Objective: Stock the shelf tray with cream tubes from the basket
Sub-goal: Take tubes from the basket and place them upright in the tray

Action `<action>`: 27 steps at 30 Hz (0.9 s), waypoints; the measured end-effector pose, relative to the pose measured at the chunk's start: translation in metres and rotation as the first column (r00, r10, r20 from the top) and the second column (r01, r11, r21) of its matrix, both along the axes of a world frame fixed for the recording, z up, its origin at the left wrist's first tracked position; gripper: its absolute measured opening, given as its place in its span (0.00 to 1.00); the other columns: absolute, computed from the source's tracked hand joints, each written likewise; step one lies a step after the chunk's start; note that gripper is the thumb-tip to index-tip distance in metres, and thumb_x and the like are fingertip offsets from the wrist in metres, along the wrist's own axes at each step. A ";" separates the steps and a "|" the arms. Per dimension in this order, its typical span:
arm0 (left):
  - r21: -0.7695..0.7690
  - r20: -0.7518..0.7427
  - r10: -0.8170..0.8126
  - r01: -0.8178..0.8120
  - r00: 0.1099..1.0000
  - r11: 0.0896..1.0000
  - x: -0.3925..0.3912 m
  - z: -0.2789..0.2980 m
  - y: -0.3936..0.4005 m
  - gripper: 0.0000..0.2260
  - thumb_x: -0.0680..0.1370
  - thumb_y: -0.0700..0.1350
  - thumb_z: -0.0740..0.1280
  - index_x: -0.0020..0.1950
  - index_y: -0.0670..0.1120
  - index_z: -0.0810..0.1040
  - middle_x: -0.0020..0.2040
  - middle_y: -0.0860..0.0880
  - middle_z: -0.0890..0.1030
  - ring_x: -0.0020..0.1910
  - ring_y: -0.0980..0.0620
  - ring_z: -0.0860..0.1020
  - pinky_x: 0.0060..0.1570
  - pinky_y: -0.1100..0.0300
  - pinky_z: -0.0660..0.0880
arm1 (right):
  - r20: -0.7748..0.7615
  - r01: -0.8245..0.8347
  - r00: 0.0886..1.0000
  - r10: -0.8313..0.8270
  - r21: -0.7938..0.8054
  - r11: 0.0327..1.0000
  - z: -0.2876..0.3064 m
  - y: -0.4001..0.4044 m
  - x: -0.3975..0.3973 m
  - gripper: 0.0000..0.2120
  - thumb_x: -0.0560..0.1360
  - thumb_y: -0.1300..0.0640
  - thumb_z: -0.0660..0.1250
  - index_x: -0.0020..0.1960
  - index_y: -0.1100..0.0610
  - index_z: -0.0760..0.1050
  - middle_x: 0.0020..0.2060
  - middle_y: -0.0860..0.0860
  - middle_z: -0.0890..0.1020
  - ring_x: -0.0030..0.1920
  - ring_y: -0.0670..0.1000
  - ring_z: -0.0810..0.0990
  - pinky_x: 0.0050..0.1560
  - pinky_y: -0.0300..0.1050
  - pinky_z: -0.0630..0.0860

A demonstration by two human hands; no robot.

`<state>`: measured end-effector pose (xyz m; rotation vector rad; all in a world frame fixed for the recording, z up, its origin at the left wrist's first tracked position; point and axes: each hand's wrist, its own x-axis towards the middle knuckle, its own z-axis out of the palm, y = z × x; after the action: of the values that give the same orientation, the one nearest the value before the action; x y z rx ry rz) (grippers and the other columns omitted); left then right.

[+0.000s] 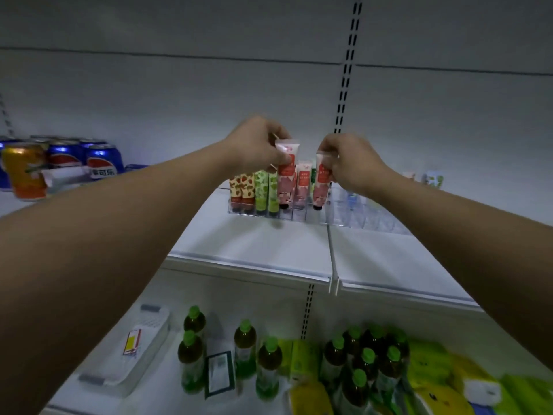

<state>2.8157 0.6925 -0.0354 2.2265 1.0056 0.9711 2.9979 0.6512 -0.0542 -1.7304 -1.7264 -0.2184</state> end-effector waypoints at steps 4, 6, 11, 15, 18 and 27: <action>0.004 -0.014 -0.040 0.040 0.999 0.999 0.013 -0.003 0.028 0.08 0.75 0.38 0.70 0.54 0.46 0.78 0.45 0.48 0.81 0.36 0.56 0.81 0.27 0.72 0.73 | 0.026 -0.009 1.000 0.008 0.031 0.999 -0.005 0.039 0.008 0.08 0.80 0.64 0.61 0.56 0.58 0.77 0.52 0.57 0.80 0.49 0.55 0.76 0.48 0.46 0.74; 0.013 -0.024 -0.056 0.056 0.998 0.998 0.018 -0.003 0.040 0.09 0.75 0.38 0.70 0.53 0.47 0.78 0.45 0.48 0.82 0.36 0.56 0.82 0.29 0.72 0.74 | 0.038 -0.009 0.999 0.007 0.052 0.999 -0.006 0.054 0.009 0.08 0.79 0.64 0.61 0.56 0.58 0.76 0.52 0.57 0.80 0.48 0.53 0.75 0.46 0.43 0.69; 0.032 -0.064 -0.081 0.083 0.995 0.996 0.023 0.000 0.058 0.09 0.75 0.38 0.70 0.54 0.47 0.77 0.47 0.47 0.82 0.40 0.53 0.83 0.34 0.67 0.79 | 0.029 -0.029 0.999 0.029 0.016 0.999 -0.016 0.078 0.009 0.08 0.80 0.64 0.60 0.56 0.58 0.76 0.54 0.57 0.80 0.52 0.56 0.77 0.53 0.51 0.76; 0.032 -0.070 -0.084 0.086 0.994 0.996 0.023 -0.001 0.065 0.10 0.75 0.37 0.70 0.56 0.45 0.77 0.48 0.45 0.82 0.41 0.51 0.83 0.37 0.64 0.81 | -0.006 -0.025 1.000 0.025 -0.033 0.999 -0.023 0.086 0.008 0.08 0.80 0.63 0.60 0.57 0.58 0.76 0.54 0.56 0.79 0.51 0.55 0.77 0.53 0.51 0.76; 0.037 -0.065 -0.072 0.075 0.995 0.997 0.022 -0.004 0.063 0.10 0.75 0.38 0.71 0.56 0.46 0.77 0.47 0.46 0.82 0.40 0.52 0.83 0.34 0.67 0.79 | 0.031 -0.014 0.999 0.018 -0.138 0.990 -0.030 0.087 0.004 0.10 0.81 0.63 0.59 0.59 0.59 0.76 0.55 0.57 0.79 0.52 0.57 0.78 0.54 0.52 0.77; 0.088 -0.020 0.035 -0.033 0.999 0.996 0.017 -0.004 0.043 0.10 0.76 0.40 0.71 0.56 0.47 0.78 0.49 0.50 0.81 0.41 0.56 0.80 0.31 0.70 0.75 | 0.044 0.059 0.997 -0.058 -0.039 0.997 -0.035 0.057 0.004 0.15 0.81 0.58 0.60 0.66 0.60 0.67 0.63 0.59 0.71 0.55 0.58 0.75 0.56 0.51 0.74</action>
<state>2.8330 0.7352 -0.0394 2.3027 1.0316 1.0264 3.0022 0.7086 -0.0890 -1.8194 -1.7235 -0.2501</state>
